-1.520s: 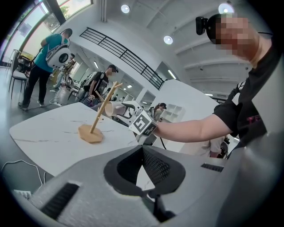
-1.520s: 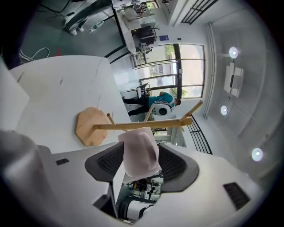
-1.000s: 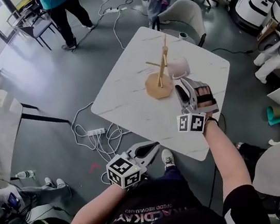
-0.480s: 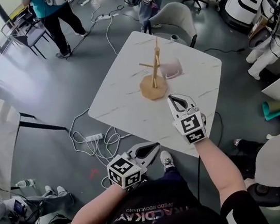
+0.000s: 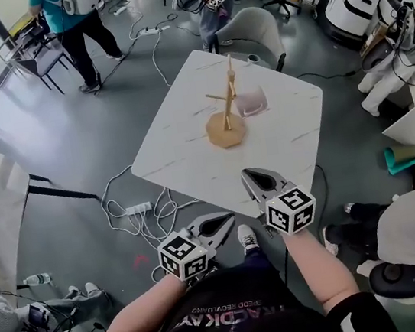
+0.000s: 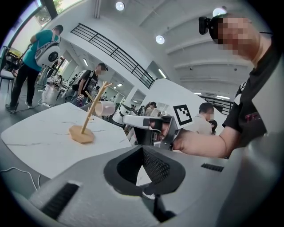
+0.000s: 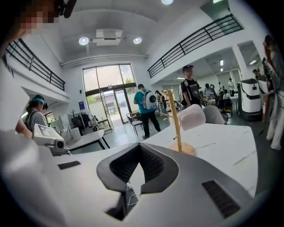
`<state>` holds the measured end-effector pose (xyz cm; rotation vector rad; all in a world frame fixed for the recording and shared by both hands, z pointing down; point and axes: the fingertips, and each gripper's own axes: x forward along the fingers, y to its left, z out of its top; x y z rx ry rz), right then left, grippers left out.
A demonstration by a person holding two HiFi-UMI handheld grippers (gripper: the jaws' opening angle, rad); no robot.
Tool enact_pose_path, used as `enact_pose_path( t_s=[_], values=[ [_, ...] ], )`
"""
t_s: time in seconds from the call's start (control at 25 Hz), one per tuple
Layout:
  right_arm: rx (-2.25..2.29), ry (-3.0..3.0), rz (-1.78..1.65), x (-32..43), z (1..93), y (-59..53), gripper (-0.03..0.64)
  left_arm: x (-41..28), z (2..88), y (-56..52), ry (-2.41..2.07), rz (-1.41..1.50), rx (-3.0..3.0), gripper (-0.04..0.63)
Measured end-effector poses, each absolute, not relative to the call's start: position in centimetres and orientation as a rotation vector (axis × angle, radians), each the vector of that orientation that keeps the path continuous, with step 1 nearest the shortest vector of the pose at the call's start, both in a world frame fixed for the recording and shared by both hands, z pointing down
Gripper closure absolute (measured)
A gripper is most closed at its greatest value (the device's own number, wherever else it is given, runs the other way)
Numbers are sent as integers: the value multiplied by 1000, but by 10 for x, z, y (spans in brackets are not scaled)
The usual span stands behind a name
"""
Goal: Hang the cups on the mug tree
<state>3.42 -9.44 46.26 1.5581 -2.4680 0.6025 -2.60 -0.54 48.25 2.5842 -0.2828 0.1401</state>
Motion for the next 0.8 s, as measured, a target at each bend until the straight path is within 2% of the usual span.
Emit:
enact_pose_path(
  t_s=[0.8],
  values=[
    [1502, -2531, 897, -32, 489, 19, 607, -70, 482, 16, -254, 112, 2574, 598]
  ],
)
